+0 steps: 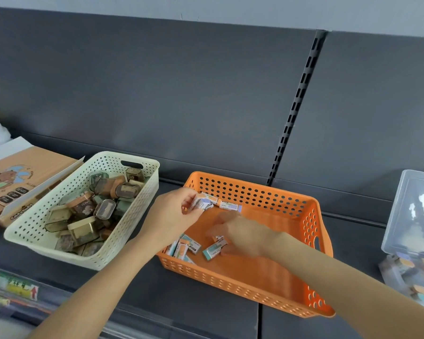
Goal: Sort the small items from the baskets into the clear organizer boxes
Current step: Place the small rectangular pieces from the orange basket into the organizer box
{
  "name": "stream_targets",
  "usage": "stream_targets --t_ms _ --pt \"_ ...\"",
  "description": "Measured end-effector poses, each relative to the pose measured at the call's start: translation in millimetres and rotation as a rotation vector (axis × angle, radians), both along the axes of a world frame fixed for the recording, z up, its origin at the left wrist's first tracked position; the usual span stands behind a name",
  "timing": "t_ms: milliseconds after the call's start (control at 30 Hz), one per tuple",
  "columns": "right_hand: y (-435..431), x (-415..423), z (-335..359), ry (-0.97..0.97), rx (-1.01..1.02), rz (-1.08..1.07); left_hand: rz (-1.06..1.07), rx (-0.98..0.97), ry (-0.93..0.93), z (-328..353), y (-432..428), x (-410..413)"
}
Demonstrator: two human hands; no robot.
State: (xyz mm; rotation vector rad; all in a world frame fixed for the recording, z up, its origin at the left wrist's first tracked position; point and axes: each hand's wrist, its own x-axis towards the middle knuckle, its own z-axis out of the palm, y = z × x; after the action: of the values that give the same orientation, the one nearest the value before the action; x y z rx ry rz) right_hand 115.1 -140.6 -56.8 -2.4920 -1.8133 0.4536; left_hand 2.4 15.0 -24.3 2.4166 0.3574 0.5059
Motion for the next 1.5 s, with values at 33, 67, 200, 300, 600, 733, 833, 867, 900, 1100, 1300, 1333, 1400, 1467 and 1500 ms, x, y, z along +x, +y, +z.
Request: stream_targets --t_ms 33,67,200,300,600,733,833,867,900,1100,1300,1333,1400,1467,1500 --pt "0.3 -0.7 -0.8 -0.029 0.01 0.031 0.002 0.005 0.004 -0.6 0.1 0.5" --pt "0.9 -1.4 -1.7 -0.048 0.015 0.056 0.003 0.009 0.005 -0.9 0.0 0.8" --pt "1.8 -1.4 -4.0 -0.022 0.029 0.065 0.002 0.01 0.006 -1.5 0.3 1.1" --pt "-1.0 5.1 0.3 0.077 0.13 0.012 -0.005 0.01 0.011 -2.7 1.2 0.7" --pt "-1.1 22.2 -4.1 0.01 0.066 -0.123 -0.011 0.04 0.0 -6.4 2.8 1.3" --pt "0.5 25.1 -3.6 -0.009 0.002 -0.144 -0.034 0.067 0.005 -5.8 2.8 0.2" --pt "-0.5 26.9 -4.7 -0.055 -0.062 -0.163 -0.043 0.089 0.025 -5.8 3.6 -0.3" --pt "-1.2 26.4 -6.0 -0.065 -0.072 -0.171 -0.044 0.098 0.031 -6.0 4.0 -0.4" --pt "-1.6 25.6 -7.0 -0.071 -0.073 -0.182 -0.045 0.108 0.036 -6.0 4.4 -0.6" --pt "-3.9 18.7 -3.7 -0.011 -0.058 -0.227 -0.059 0.132 0.065 -5.9 5.4 -1.3" --pt "-7.2 13.4 -4.4 -0.006 -0.095 -0.222 -0.061 0.11 0.065 -5.5 6.0 -1.8" --pt "-7.7 12.6 -4.1 -0.01 -0.096 -0.225 -0.064 0.112 0.064 -5.3 6.1 -2.2" --pt "-7.2 9.6 -2.0 -0.004 -0.1 -0.237 -0.066 0.119 0.066 -5.3 6.2 -2.8" --pt "-5.6 6.3 -1.4 0.032 -0.09 -0.272 -0.065 0.118 0.068 -5.7 6.9 -3.4" --pt "-4.6 4.8 -1.9 0.038 -0.087 -0.288 -0.066 0.117 0.069 -6.0 7.1 -3.5"
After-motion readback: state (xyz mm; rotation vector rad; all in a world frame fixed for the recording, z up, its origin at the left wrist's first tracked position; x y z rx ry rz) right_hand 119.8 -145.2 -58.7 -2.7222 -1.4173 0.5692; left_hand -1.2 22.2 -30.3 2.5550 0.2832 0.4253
